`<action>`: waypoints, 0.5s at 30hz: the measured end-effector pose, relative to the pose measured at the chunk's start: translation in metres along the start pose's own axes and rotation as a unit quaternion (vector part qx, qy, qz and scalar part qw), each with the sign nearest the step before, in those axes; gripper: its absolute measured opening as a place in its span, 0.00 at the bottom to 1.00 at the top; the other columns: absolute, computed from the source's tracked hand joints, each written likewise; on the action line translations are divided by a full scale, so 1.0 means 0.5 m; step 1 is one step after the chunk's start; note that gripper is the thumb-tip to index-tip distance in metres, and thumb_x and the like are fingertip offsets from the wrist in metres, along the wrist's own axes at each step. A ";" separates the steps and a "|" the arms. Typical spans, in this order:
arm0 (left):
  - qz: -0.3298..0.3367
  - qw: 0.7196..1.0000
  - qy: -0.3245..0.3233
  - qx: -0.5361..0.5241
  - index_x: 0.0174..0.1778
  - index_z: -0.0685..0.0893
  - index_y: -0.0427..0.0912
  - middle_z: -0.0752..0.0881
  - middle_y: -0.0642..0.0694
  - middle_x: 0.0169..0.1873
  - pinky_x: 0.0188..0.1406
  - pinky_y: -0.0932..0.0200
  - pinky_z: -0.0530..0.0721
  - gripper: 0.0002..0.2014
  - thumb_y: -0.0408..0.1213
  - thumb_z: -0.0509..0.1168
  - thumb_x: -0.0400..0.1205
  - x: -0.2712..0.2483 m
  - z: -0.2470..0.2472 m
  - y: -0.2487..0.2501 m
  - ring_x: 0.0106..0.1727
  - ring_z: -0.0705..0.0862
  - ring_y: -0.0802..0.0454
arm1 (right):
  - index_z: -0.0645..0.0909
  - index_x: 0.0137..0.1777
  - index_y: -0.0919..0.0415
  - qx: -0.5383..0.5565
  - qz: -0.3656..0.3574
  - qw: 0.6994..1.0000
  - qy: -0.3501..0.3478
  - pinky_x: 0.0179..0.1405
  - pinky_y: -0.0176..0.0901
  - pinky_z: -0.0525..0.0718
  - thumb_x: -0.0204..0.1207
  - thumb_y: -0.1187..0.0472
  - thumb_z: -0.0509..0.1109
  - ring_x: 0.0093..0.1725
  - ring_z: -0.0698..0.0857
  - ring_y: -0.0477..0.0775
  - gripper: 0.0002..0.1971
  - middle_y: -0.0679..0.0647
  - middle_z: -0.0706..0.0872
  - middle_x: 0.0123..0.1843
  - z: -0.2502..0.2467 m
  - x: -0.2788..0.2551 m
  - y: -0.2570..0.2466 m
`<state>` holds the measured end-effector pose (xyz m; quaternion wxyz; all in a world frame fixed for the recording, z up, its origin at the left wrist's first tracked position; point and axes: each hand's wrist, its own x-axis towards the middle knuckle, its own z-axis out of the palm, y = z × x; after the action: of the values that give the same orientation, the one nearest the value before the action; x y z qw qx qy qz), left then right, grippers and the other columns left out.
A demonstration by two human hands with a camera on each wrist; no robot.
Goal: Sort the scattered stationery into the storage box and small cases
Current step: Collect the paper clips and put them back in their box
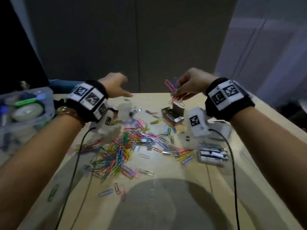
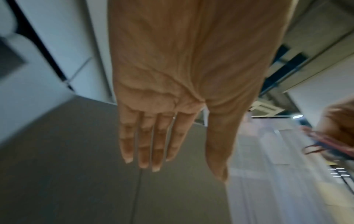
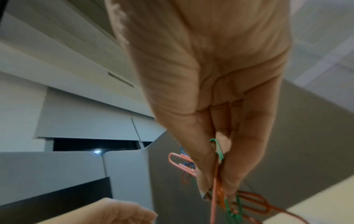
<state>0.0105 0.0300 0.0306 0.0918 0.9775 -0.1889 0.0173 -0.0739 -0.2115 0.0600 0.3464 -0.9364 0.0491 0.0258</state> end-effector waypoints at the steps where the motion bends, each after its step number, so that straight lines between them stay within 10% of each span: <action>1: -0.039 0.999 -0.004 -0.001 0.69 0.78 0.34 0.81 0.35 0.65 0.59 0.50 0.79 0.29 0.48 0.72 0.78 -0.013 0.011 -0.043 0.64 0.80 0.39 | 0.87 0.42 0.68 -0.002 -0.012 1.000 -0.023 0.41 0.41 0.90 0.70 0.65 0.80 0.37 0.90 0.52 0.06 0.62 0.91 0.42 0.034 0.009 -0.013; 4: -0.118 0.992 -0.049 -0.017 0.51 0.81 0.36 0.82 0.36 0.50 0.46 0.55 0.73 0.18 0.48 0.73 0.78 -0.048 0.047 -0.121 0.50 0.80 0.42 | 0.84 0.34 0.65 -0.031 -0.035 0.996 -0.069 0.43 0.45 0.91 0.70 0.65 0.81 0.40 0.91 0.56 0.08 0.63 0.90 0.41 0.128 0.030 -0.046; 10: -0.136 0.987 -0.058 -0.063 0.61 0.87 0.35 0.88 0.37 0.55 0.49 0.55 0.79 0.15 0.35 0.71 0.80 -0.065 0.091 -0.142 0.57 0.85 0.40 | 0.83 0.33 0.66 -0.192 -0.072 0.966 -0.155 0.53 0.60 0.89 0.70 0.64 0.81 0.42 0.91 0.62 0.11 0.65 0.91 0.40 0.229 0.050 -0.075; 15: -0.132 0.972 -0.031 -0.191 0.58 0.88 0.37 0.89 0.38 0.47 0.45 0.53 0.87 0.10 0.32 0.67 0.83 -0.076 0.107 -0.151 0.41 0.86 0.48 | 0.84 0.34 0.67 -0.204 -0.092 0.957 -0.188 0.37 0.44 0.91 0.69 0.66 0.82 0.33 0.91 0.54 0.09 0.61 0.89 0.33 0.229 0.064 -0.070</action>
<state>0.0033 0.1027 -0.0374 0.2722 0.9583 -0.0606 -0.0621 -0.0400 -0.1127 -0.0070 0.1522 -0.9659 -0.1093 0.1786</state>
